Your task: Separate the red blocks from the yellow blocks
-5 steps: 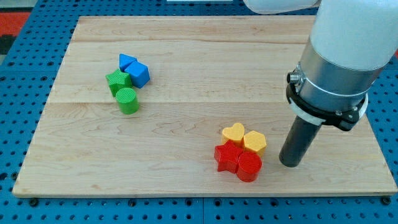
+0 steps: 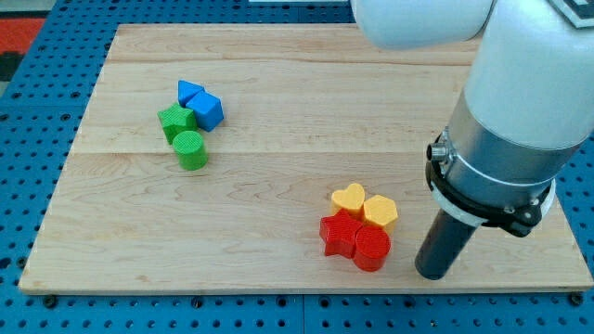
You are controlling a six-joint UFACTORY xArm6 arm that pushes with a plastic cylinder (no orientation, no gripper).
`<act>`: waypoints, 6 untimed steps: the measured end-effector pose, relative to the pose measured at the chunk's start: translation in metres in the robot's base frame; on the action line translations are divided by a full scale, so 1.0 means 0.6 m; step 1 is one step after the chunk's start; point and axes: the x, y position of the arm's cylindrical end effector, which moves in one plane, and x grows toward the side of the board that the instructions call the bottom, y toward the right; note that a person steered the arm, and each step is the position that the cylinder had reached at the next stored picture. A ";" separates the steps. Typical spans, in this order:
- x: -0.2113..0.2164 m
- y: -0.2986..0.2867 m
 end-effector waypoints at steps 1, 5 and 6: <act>0.000 -0.030; -0.055 -0.268; -0.065 -0.363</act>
